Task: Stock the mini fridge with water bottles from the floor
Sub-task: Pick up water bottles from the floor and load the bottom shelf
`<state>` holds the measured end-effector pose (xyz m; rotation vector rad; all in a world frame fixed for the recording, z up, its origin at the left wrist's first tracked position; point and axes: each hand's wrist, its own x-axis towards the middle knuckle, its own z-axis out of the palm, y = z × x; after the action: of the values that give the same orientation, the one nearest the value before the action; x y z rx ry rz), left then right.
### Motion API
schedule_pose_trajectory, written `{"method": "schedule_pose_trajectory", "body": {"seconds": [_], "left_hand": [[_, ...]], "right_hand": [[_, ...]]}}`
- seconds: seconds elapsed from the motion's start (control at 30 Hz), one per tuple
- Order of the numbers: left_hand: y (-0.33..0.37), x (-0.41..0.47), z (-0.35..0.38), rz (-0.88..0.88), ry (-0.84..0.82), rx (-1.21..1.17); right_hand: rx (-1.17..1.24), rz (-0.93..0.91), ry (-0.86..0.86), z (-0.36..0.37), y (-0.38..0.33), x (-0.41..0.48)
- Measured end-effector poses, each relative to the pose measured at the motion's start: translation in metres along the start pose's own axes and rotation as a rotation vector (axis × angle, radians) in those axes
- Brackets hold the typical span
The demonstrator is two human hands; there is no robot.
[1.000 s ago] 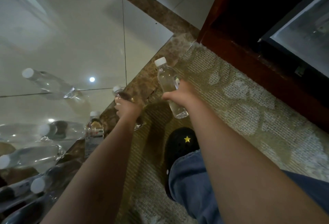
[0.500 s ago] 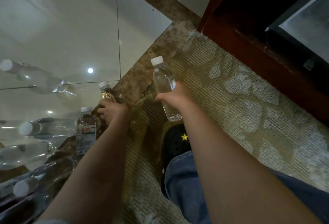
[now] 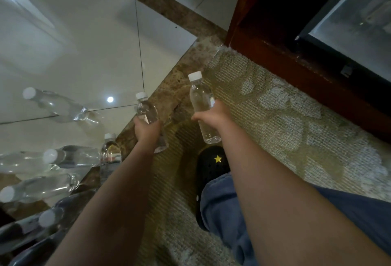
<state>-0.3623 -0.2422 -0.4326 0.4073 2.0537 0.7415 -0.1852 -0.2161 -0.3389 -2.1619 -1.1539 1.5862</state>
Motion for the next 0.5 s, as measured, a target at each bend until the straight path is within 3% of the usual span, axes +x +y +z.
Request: {"method": "schedule_pose_trajectory", "body": {"seconds": [0.33, 0.5], "left_hand": [[0.081, -0.064, 0.001, 0.121, -0.273, -0.303], [0.119, -0.115, 0.004, 0.254, -0.358, -0.281]], "right_hand": [[0.235, -0.043, 0.226, -0.04, -0.012, -0.042], [0.284, -0.149, 0.337, -0.073, -0.032, -0.076]]}}
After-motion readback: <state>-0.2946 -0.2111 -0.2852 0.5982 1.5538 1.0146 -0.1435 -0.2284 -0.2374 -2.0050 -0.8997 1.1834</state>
